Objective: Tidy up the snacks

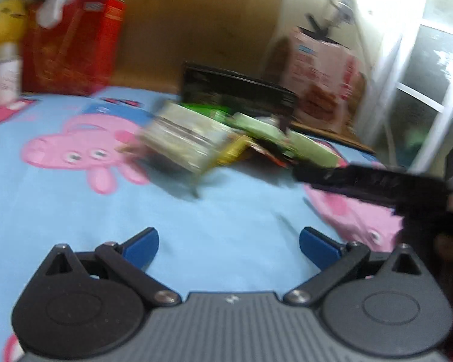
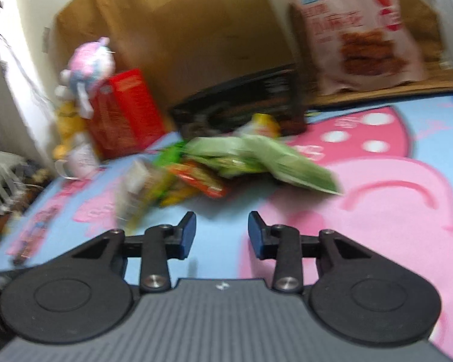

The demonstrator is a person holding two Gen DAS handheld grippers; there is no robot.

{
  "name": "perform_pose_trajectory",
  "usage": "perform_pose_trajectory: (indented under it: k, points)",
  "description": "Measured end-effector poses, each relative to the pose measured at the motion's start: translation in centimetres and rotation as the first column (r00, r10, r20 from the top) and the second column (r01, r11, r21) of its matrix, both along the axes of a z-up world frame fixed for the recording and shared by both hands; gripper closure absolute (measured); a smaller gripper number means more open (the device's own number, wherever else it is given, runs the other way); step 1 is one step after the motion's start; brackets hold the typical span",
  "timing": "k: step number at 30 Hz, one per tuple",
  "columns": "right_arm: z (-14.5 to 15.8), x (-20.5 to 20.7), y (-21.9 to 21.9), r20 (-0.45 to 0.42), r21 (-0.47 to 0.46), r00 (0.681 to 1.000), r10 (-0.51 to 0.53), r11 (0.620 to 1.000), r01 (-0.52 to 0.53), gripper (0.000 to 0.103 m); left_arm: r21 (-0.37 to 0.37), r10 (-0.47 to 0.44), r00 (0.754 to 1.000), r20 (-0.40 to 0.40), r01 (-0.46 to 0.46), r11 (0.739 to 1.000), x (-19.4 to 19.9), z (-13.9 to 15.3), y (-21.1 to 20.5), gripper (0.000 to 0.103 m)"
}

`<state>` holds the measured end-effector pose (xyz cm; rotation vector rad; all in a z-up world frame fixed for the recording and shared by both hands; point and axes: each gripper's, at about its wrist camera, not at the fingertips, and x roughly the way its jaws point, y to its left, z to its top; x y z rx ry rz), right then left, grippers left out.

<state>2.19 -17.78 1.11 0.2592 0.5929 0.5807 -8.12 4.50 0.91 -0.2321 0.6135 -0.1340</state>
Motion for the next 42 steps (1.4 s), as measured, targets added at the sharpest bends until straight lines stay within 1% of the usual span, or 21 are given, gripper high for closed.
perform_pose_trajectory:
  k: [5,12,13,14,16,19,21,22,24,25,26,27,28,29,30,32,34,37,39,40,42]
  points:
    - [2.0,2.5,2.7,0.012,0.051,0.994,0.112,0.992,-0.112,0.060,-0.030,0.169,0.985,0.040,-0.167,0.985,-0.4,0.4,4.0,0.000]
    - [0.7,5.1,5.9,-0.142,0.141,0.967,0.210,0.972,-0.190,0.050,-0.051,0.256,0.966,0.014,-0.255,0.966,-1.1,-0.4,7.2,0.000]
    - [0.3,5.2,6.4,-0.155,0.141,0.965,0.214,0.971,-0.193,0.051,-0.048,0.257,0.966,0.017,-0.256,0.965,-1.3,-0.4,7.3,0.000]
    - [0.0,5.3,6.9,-0.166,0.134,0.961,0.220,0.971,-0.199,0.064,-0.045,0.257,0.966,0.017,-0.256,0.966,-1.3,-0.3,7.3,0.000]
    - [0.0,5.2,7.5,-0.173,0.127,0.955,0.240,0.967,-0.220,0.071,-0.049,0.251,0.968,0.017,-0.250,0.967,-1.6,-0.2,7.7,0.000]
    - [1.9,4.4,7.9,-0.075,0.036,0.958,0.275,0.961,-0.273,0.078,-0.073,0.238,0.971,0.020,-0.236,0.969,-1.5,-0.1,8.3,0.000]
    - [4.2,3.3,8.2,0.039,-0.114,0.943,0.329,0.939,-0.323,0.079,-0.091,0.226,0.974,0.018,-0.224,0.970,-1.5,0.1,8.8,0.000]
    - [5.2,2.7,8.5,0.097,-0.216,0.923,0.371,0.914,-0.345,0.079,-0.099,0.224,0.975,0.018,-0.221,0.970,-1.5,0.1,9.0,0.000]
    - [6.7,0.7,8.9,0.198,-0.467,0.834,0.514,0.798,-0.381,0.079,-0.126,0.218,0.976,0.021,-0.214,0.969,-1.7,0.3,9.6,0.000]
    - [6.9,-0.6,8.9,0.218,-0.574,0.764,0.607,0.713,-0.402,0.079,-0.140,0.215,0.976,0.022,-0.210,0.968,-1.7,0.3,9.8,0.000]
    - [6.7,-2.2,8.7,0.214,-0.678,0.673,0.708,0.604,-0.419,0.079,-0.150,0.214,0.977,0.023,-0.208,0.967,-1.7,0.3,10.0,0.000]
    - [6.2,-3.6,8.4,0.174,-0.767,0.592,0.787,0.485,-0.420,0.079,-0.159,0.212,0.977,0.023,-0.206,0.966,-1.7,0.3,10.2,0.000]
    - [5.3,-4.8,8.2,0.114,-0.836,0.537,0.836,0.373,-0.403,0.076,-0.163,0.209,0.978,0.022,-0.203,0.965,-1.7,0.3,10.3,0.000]
    - [4.2,-5.9,7.9,0.055,-0.881,0.504,0.862,0.280,-0.382,0.066,-0.166,0.204,0.979,0.021,-0.198,0.966,-1.7,0.3,10.3,0.000]
    - [3.3,-6.6,7.4,0.022,-0.899,0.493,0.870,0.233,-0.371,0.047,-0.168,0.198,0.980,0.019,-0.192,0.967,-1.6,0.4,10.4,0.000]
    - [1.8,-7.4,5.9,-0.016,-0.914,0.494,0.870,0.188,-0.359,0.042,-0.170,0.182,0.983,0.015,-0.177,0.970,-1.3,0.5,10.3,0.000]
    - [1.6,-7.8,4.6,0.026,-0.904,0.520,0.854,0.242,-0.352,0.041,-0.165,0.163,0.987,0.009,-0.159,0.973,-1.0,0.7,10.3,0.000]
    - [2.6,-7.1,3.2,0.023,-0.837,0.632,0.774,0.361,-0.411,0.041,-0.157,0.128,0.992,0.008,-0.125,0.980,-0.3,1.3,10.1,0.000]
    - [3.5,-6.3,1.5,0.016,-0.750,0.711,0.703,0.479,-0.456,0.041,-0.160,0.095,0.996,0.003,-0.093,0.983,0.6,1.7,9.8,0.000]
    - [3.9,-5.7,0.8,0.001,-0.675,0.751,0.660,0.555,-0.486,0.041,-0.163,0.077,0.997,-0.002,-0.076,0.984,1.1,1.9,9.6,0.000]
    - [4.2,-4.0,-0.4,-0.077,-0.451,0.818,0.570,0.712,-0.538,0.041,-0.177,0.034,0.999,-0.015,-0.036,0.984,2.5,2.2,8.8,0.000]
